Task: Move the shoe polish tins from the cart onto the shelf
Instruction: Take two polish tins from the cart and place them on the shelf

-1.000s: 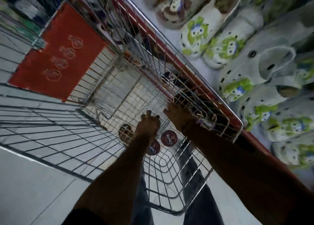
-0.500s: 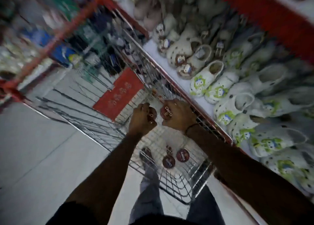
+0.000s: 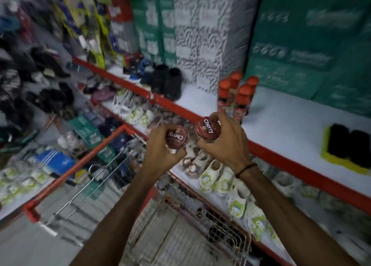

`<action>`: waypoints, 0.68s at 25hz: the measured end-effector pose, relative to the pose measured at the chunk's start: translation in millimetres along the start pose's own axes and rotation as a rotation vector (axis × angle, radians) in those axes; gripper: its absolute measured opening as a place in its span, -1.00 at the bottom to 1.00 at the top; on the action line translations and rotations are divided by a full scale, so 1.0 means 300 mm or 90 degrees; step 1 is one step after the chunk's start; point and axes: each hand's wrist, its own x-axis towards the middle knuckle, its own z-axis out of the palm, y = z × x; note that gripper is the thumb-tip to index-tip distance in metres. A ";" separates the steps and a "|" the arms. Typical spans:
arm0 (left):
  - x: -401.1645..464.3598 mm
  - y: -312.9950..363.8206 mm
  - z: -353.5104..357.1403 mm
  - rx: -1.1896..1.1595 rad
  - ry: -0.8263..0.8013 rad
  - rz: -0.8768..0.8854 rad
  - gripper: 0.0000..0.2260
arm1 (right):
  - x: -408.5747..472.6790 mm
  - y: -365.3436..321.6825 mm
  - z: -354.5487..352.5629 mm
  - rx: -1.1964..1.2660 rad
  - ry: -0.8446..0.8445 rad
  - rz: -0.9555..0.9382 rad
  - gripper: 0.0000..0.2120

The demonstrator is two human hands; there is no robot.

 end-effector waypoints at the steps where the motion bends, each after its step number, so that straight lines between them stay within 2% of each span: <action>1: 0.028 0.071 0.044 -0.021 -0.012 0.037 -0.46 | 0.008 0.044 -0.078 -0.027 0.028 0.028 -0.43; 5: 0.108 0.357 0.288 -0.093 -0.079 0.160 -0.51 | -0.005 0.267 -0.343 -0.230 0.083 0.152 -0.51; 9: 0.201 0.520 0.513 -0.036 -0.283 0.149 -0.63 | -0.010 0.455 -0.454 -0.392 -0.039 0.248 -0.56; 12: 0.265 0.541 0.644 0.042 -0.370 0.126 -0.73 | -0.003 0.553 -0.449 -0.429 -0.108 0.251 -0.57; 17: 0.382 0.601 0.783 0.045 -0.402 0.178 -0.86 | 0.077 0.676 -0.460 -0.458 -0.096 0.266 -0.57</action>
